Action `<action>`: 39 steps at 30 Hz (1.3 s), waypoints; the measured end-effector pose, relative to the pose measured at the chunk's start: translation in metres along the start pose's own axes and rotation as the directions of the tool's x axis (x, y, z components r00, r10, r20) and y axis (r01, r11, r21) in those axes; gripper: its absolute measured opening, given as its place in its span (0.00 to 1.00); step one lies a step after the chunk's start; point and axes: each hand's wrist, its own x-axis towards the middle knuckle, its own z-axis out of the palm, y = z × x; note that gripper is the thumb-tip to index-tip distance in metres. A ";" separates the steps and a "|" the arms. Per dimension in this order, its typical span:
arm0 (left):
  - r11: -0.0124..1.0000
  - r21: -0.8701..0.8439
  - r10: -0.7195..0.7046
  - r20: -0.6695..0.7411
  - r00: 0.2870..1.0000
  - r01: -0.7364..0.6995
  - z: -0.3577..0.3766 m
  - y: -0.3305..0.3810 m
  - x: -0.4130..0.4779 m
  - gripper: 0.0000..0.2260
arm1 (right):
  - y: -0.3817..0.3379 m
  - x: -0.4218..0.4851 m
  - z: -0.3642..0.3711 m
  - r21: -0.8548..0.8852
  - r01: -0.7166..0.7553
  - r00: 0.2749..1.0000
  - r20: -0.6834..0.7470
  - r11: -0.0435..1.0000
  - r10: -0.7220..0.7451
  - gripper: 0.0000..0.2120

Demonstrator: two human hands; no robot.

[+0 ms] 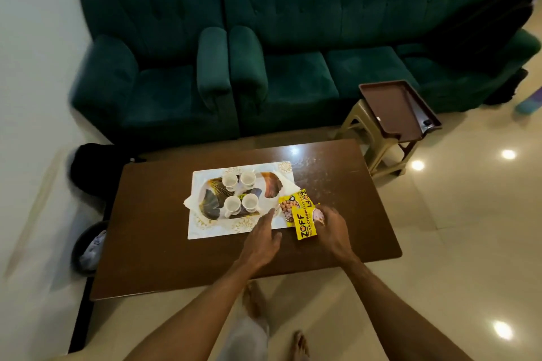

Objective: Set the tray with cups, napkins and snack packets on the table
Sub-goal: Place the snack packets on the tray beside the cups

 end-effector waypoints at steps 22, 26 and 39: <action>0.584 -0.645 -0.580 0.093 0.809 0.493 0.215 -0.062 0.182 0.10 | 0.184 0.209 0.096 -0.514 0.445 0.853 0.493 0.734 -0.172 0.40; 0.677 -0.680 -0.443 -0.072 0.894 0.281 0.186 -0.060 0.185 0.09 | 0.169 0.221 0.075 -0.360 0.293 0.889 0.443 0.886 -0.114 0.30; 0.541 -0.823 -0.187 0.081 0.979 0.171 0.064 -0.083 0.274 0.18 | 0.081 0.264 0.094 0.560 -0.295 0.912 0.407 0.774 0.053 0.23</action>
